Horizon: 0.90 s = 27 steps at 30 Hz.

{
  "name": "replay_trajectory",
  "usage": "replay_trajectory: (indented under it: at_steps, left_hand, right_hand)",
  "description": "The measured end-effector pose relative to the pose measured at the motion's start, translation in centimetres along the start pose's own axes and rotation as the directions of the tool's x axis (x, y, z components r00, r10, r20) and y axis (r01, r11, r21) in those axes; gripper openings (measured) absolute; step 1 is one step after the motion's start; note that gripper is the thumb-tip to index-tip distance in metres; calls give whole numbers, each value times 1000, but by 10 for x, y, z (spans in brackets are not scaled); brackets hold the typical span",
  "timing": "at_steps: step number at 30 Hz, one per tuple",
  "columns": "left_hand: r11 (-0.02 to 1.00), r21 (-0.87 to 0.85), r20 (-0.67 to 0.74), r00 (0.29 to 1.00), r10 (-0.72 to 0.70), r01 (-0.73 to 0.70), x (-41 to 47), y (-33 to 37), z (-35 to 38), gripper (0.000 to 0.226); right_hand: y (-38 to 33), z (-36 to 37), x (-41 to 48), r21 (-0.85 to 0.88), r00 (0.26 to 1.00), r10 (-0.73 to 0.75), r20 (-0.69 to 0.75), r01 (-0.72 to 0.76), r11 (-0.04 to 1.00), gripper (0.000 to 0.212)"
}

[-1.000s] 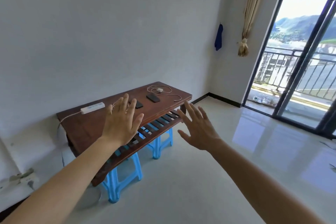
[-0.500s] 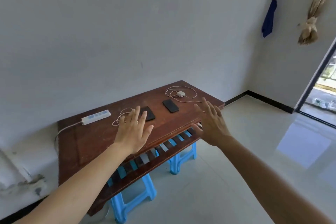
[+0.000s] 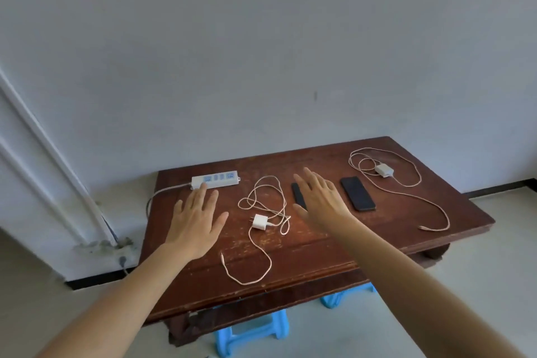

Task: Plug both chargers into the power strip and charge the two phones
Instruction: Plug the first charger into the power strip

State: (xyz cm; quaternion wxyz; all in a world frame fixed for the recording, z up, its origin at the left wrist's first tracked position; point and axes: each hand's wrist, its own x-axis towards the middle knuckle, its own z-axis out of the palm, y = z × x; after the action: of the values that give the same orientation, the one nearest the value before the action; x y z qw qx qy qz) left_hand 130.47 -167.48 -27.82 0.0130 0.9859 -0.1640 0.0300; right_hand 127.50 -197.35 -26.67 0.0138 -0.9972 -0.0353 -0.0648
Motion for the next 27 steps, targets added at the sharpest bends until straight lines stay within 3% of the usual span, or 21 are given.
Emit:
replay_trajectory:
  at_steps: [7,12,19,27]
  left_hand:
    - [999,-53,87,996,6,-1,100,-68,33,73]
    - [998,-56,191,981,41,-31,154,-92,66,71]
    - [996,-84,339,941,-9,39,186,-73,124,69]
    - [974,-93,460,877,-141,205,180,-57,170,66]
  right_hand:
    - [-41,51,125,54,995,36,96,-41,998,73]
    - [-54,91,160,92,983,26,179,-43,995,71]
    - [-25,147,158,136,918,-141,370,97,986,89]
    - [-3,207,160,301,840,-320,438,199,933,101]
